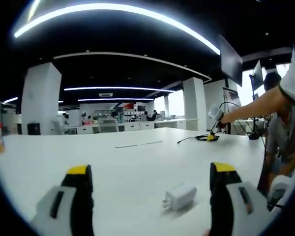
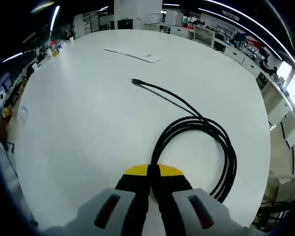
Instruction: Plug the desk Type‑C cable into the charger adapter.
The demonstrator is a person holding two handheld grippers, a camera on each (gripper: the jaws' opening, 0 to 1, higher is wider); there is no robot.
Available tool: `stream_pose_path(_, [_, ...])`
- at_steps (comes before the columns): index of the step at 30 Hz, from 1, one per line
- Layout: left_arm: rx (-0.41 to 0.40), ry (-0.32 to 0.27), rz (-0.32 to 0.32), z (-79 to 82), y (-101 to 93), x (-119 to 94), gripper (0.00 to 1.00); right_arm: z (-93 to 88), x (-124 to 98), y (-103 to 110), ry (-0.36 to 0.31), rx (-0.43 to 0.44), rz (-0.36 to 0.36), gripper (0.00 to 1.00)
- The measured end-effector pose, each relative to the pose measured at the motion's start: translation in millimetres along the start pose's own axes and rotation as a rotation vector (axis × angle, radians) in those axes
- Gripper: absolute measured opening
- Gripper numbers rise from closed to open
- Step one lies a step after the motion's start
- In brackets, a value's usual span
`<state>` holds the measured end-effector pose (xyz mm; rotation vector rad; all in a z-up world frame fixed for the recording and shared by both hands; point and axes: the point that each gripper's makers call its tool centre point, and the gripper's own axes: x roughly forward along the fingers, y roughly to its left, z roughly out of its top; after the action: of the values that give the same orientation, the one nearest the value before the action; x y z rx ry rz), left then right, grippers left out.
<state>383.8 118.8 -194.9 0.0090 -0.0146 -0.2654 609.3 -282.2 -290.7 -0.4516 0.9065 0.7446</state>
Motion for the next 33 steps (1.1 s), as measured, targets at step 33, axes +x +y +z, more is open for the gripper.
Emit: stream_pose_path(33, [-0.015, -0.001, 0.001, -1.5, -1.4, -3.8, 1.0, -14.6, -22.5, 7.7, 0.042, -0.042, 0.147, 0.03])
